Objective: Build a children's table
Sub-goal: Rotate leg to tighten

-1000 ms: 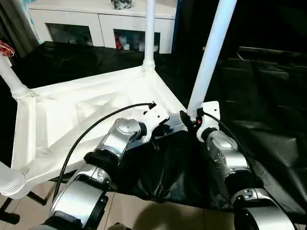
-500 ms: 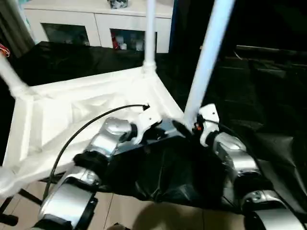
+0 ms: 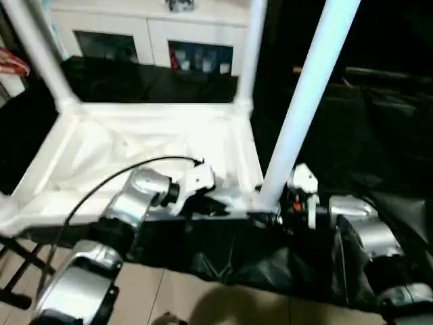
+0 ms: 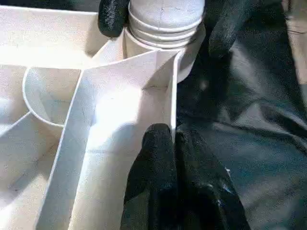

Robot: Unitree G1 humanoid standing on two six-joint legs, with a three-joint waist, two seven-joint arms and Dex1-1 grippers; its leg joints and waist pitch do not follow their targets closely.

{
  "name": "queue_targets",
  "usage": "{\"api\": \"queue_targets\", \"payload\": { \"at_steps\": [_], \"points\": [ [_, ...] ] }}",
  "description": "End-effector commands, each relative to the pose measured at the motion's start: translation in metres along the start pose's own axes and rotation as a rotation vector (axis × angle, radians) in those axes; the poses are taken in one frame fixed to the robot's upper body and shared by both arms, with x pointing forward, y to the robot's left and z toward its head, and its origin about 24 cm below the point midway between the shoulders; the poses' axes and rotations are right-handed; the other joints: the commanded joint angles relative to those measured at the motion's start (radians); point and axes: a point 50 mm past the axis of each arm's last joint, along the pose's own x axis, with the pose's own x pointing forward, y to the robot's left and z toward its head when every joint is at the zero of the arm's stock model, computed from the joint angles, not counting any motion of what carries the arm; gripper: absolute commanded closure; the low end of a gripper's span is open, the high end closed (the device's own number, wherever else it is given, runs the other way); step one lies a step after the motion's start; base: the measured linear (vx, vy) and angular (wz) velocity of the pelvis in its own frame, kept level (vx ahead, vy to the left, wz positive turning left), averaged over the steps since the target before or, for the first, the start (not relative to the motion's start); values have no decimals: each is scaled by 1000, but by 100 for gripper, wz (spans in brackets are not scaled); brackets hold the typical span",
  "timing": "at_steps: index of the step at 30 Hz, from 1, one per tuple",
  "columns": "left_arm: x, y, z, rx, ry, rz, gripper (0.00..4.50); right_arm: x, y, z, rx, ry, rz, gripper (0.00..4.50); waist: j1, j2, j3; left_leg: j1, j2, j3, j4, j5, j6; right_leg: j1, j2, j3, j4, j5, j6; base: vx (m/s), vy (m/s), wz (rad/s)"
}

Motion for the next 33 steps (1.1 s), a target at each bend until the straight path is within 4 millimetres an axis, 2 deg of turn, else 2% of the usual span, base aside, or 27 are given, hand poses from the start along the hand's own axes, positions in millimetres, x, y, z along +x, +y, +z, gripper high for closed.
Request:
{"api": "queue_targets", "payload": {
  "at_steps": [1,7,12,16,17,19,22,24,26,27,28,29,30,31,33],
  "points": [
    [8,1,20,73,-60,-8,450,27,24,1,-22,21,226,107,0,-8,-58,17,73,-31,-74,-250,56,42,-90,52,-78,-314,-213,0,0,0],
    [2,-2,17,71,-50,-33,450,24,28,0,-16,40,262,160,3,-10,-59,16,73,-30,-73,-234,52,42,-91,53,-75,-301,-209,0,0,0],
    [3,-3,18,65,-66,-20,450,26,31,0,-7,39,265,179,5,-9,-59,17,73,-30,-73,-232,51,41,-90,53,-75,-295,-211,0,0,0],
    [8,0,21,52,-91,27,450,29,29,0,23,-4,203,187,6,-11,-59,16,71,-30,-72,-227,51,42,-91,53,-76,-304,-205,0,0,0],
    [15,6,27,40,-113,96,450,34,20,0,74,-60,71,187,6,-12,-58,16,72,-30,-72,-226,50,40,-91,53,-76,-305,-204,0,0,0],
    [17,8,29,37,-120,117,450,36,17,0,94,-76,30,187,1,-13,-57,17,69,-34,-75,-242,36,41,-92,51,-80,-341,-197,0,0,0],
    [28,14,36,14,-130,198,450,45,6,1,121,-118,-154,188,-12,-11,-55,21,68,-36,-76,-274,14,35,-94,52,-87,-386,-186,0,0,0],
    [31,15,38,7,-131,220,450,47,3,1,133,-125,-206,188,-19,-13,-56,20,65,-38,-77,-276,7,39,-95,51,-88,-390,-183,0,0,0],
    [39,20,44,-11,-127,288,450,53,-8,-3,192,-125,-375,188,-30,-12,-56,19,64,-36,-76,-275,9,36,-93,53,-87,-375,-189,0,0,0],
    [47,22,48,-30,-128,336,450,58,-16,-4,238,-129,-504,188,-30,-12,-57,19,62,-37,-75,-273,9,39,-93,51,-88,-378,-188,0,0,0],
    [48,23,49,-32,-128,342,450,59,-17,-4,243,-129,-519,188,-35,-11,-57,21,62,-36,-75,-268,4,35,-92,53,-88,-372,-191,0,0,0],
    [57,25,53,-49,-124,408,450,65,-24,-6,292,-107,-667,188,-34,-10,-58,18,61,-36,-74,-260,7,39,-92,52,-88,-363,-188,0,0,0],
    [57,25,53,-49,-123,409,450,65,-24,-6,293,-107,-669,188,-36,-9,-58,19,62,-35,-74,-254,5,36,-91,53,-87,-354,-191,0,0,0],
    [57,25,53,-49,-123,411,450,66,-25,-6,294,-106,-674,188,-35,-10,-61,21,61,-35,-73,-244,8,40,-89,52,-84,-325,-195,0,0,0],
    [65,25,57,-46,-118,447,450,75,-25,-3,274,-95,-715,188,-32,-7,-63,18,61,-31,-70,-218,25,40,-90,55,-80,-264,-204,0,0,0]
  ]
}}
